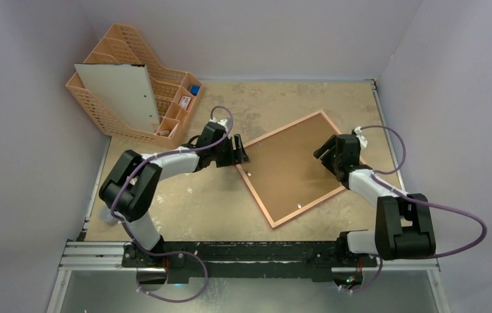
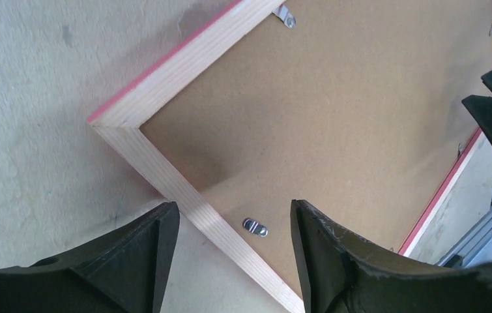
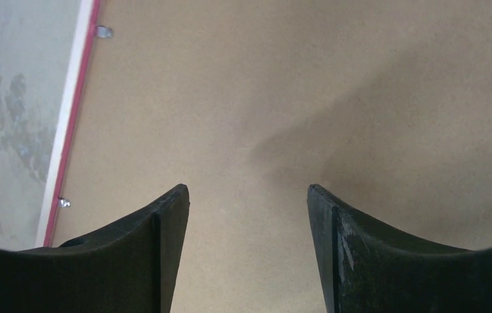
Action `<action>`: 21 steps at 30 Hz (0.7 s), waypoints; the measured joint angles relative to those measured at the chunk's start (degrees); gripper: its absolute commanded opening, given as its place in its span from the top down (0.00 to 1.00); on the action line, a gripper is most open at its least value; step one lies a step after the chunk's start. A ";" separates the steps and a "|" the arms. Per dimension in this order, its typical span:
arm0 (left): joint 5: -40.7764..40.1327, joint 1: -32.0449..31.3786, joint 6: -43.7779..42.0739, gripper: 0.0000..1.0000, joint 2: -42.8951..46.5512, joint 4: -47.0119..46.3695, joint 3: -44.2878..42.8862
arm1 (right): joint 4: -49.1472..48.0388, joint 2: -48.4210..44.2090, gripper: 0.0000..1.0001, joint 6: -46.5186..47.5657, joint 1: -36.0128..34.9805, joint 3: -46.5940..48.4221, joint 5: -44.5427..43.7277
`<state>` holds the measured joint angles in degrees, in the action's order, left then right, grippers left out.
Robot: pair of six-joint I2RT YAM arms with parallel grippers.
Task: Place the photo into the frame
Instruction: Adjust the photo frame at the center of the board.
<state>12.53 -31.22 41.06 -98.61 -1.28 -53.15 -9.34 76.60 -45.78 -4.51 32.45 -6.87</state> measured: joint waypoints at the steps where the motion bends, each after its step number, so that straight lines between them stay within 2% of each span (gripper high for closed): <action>1: -0.02 0.13 0.00 0.35 -0.37 -0.76 -0.42 | 0.15 -0.31 0.33 0.33 0.09 0.20 -0.13; 4: -0.33 0.52 -0.02 0.36 -1.05 -1.53 -0.87 | -1.31 -0.70 0.41 2.58 0.11 1.09 2.86; 9: -1.27 0.74 -0.13 0.41 -1.07 -1.70 -0.87 | -7.80 1.84 0.49 5.79 -2.36 3.13 14.60; 12: -2.99 0.74 0.31 0.50 -0.90 -1.95 -0.44 | -11.34 6.40 0.57 6.47 -6.27 5.11 20.17; 16: -6.25 0.79 2.54 0.55 0.48 -3.67 3.30 | -15.54 13.79 0.67 7.02 -12.33 7.54 25.18; 21: -7.93 0.83 4.90 0.64 0.50 -5.05 5.27 | -19.41 20.94 0.73 7.10 -17.25 8.83 30.47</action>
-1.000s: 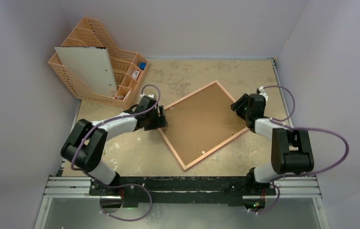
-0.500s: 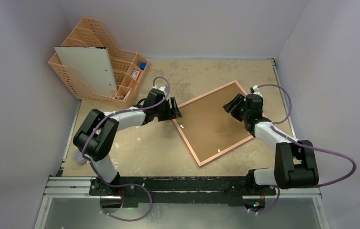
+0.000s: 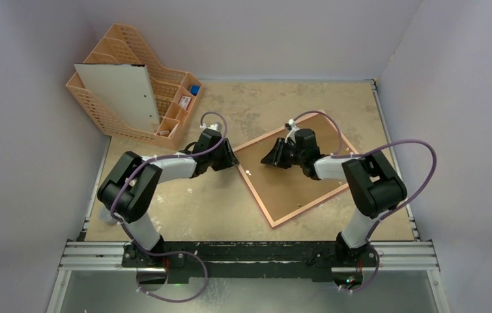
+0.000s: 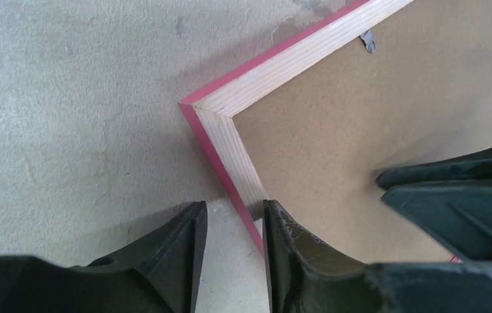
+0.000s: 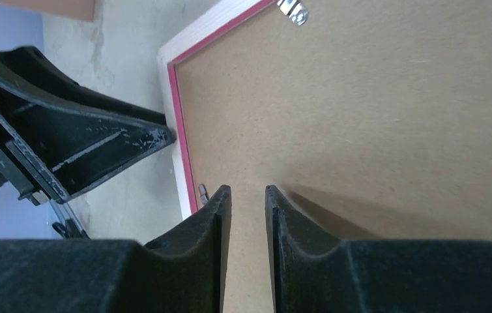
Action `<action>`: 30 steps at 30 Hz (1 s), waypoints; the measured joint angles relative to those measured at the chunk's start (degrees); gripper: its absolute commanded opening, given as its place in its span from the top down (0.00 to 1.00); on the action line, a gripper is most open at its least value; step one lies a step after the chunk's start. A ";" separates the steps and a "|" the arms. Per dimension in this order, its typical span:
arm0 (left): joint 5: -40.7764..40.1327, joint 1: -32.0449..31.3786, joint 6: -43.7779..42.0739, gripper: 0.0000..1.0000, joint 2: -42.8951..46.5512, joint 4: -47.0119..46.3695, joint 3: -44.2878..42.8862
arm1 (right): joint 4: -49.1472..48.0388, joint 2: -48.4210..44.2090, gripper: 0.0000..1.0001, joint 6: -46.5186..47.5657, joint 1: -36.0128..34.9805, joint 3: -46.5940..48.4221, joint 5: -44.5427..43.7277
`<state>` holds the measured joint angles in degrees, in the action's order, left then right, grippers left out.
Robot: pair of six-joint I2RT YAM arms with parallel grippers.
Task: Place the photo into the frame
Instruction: Adjust the photo frame at the center of the board, then install the photo frame at the center of the board.
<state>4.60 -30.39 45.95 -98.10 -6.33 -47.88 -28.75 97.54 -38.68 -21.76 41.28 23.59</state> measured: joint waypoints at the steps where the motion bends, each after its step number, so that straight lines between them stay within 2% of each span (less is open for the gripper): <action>1: -0.33 0.00 0.17 0.65 -0.13 -0.13 0.00 | -0.52 0.94 0.73 0.09 -0.52 0.22 0.59; 14: -1.38 -0.07 1.68 0.69 -0.37 -0.52 0.00 | -5.73 10.01 0.82 1.42 -5.92 5.27 6.60; 30: -2.14 -0.17 3.02 0.70 -0.28 -1.75 0.81 | -6.29 10.21 0.83 2.89 -7.56 4.35 10.51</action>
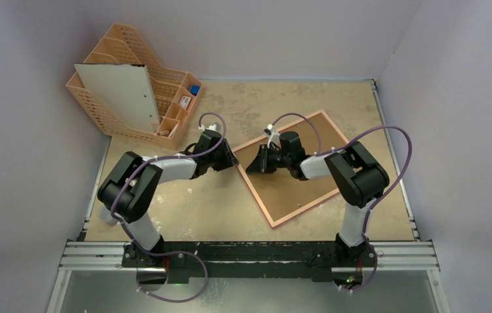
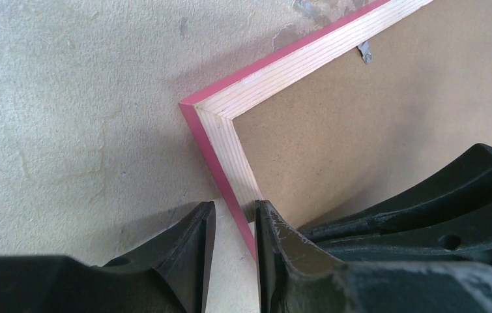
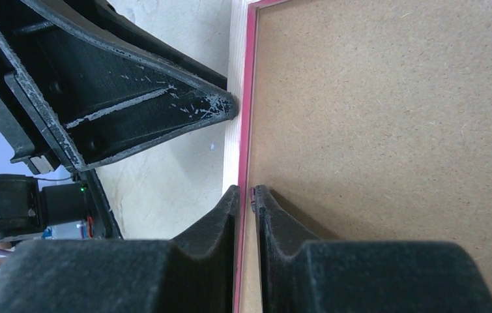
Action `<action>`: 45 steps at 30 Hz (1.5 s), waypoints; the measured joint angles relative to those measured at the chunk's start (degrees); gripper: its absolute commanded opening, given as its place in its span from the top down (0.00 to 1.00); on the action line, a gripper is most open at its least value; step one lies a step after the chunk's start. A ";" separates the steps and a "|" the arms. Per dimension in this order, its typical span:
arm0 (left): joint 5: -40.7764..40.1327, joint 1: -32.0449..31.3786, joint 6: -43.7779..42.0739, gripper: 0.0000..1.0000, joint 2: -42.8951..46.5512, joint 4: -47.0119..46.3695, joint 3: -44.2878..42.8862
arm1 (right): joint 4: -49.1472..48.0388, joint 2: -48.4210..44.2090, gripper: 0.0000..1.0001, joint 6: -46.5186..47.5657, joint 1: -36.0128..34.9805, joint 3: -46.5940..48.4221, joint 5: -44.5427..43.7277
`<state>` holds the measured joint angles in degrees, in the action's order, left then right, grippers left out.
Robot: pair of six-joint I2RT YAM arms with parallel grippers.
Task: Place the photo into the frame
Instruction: Install the photo frame at the center of the board.
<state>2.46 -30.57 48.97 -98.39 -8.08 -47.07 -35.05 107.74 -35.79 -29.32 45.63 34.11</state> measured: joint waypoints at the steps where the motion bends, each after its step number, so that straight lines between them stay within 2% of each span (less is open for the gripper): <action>1: 0.00 0.00 0.00 0.70 0.00 0.00 0.00 | 0.00 0.00 0.83 0.04 -0.02 0.00 0.04; 21: -0.35 -0.11 -0.09 0.70 0.13 0.28 -0.07 | 1.05 -0.59 0.84 2.34 -1.55 0.00 0.26; 29: -1.20 -0.22 -0.33 0.70 0.26 1.05 -0.35 | 6.43 -3.54 0.80 2.62 -2.12 0.00 -0.42; 38: -1.31 -0.22 -0.55 0.69 0.26 1.60 -0.66 | 7.80 -3.69 0.74 2.69 -2.19 0.13 -1.44; 45: -1.33 -0.22 -0.52 0.69 0.26 1.70 -0.70 | 6.69 -4.15 0.74 1.60 -2.29 0.94 -5.07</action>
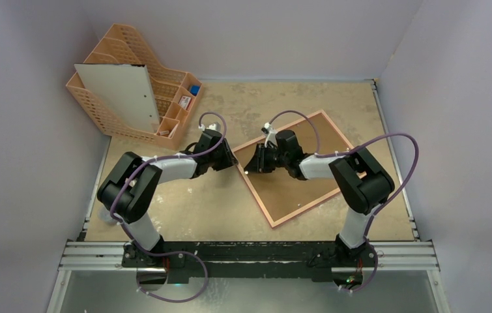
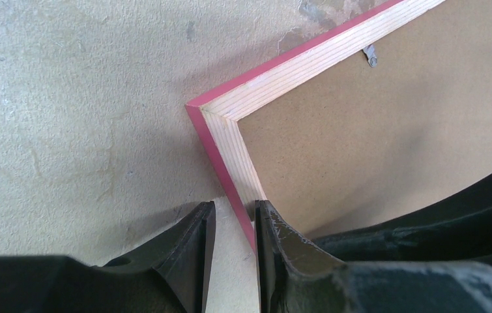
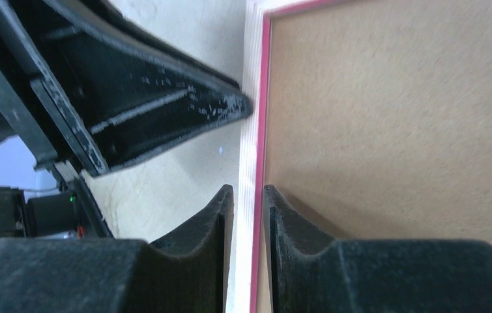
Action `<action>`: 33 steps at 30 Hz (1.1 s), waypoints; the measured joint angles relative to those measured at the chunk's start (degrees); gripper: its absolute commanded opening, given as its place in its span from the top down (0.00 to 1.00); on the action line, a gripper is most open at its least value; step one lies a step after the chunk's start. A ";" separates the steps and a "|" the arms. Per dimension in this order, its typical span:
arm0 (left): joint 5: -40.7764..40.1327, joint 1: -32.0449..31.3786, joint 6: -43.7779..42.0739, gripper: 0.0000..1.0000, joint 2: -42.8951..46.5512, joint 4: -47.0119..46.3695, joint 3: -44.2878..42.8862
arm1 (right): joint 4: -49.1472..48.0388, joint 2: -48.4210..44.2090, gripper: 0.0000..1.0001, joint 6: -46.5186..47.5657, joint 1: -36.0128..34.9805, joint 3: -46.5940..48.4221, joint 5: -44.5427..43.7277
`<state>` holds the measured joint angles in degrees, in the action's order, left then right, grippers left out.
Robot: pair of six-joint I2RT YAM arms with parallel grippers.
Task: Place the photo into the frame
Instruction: Install the photo frame at the center of the board.
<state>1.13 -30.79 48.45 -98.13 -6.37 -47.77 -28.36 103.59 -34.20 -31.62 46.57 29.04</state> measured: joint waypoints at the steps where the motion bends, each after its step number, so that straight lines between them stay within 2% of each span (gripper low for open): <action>1: 0.00 0.00 0.00 0.69 0.00 0.00 0.00 | -0.26 0.00 0.74 -0.22 0.00 0.35 -0.59; 7: 0.00 0.00 0.00 0.69 0.00 -0.02 0.00 | -1.40 0.26 0.75 -0.72 0.00 2.25 -2.54; 33: 0.04 0.00 0.00 0.69 -0.17 -0.02 -0.17 | 2.38 1.53 0.77 1.40 -0.70 1.29 -0.83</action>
<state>1.17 -30.79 48.45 -98.30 -6.39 -47.94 -25.98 105.12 -32.80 -32.32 47.86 28.21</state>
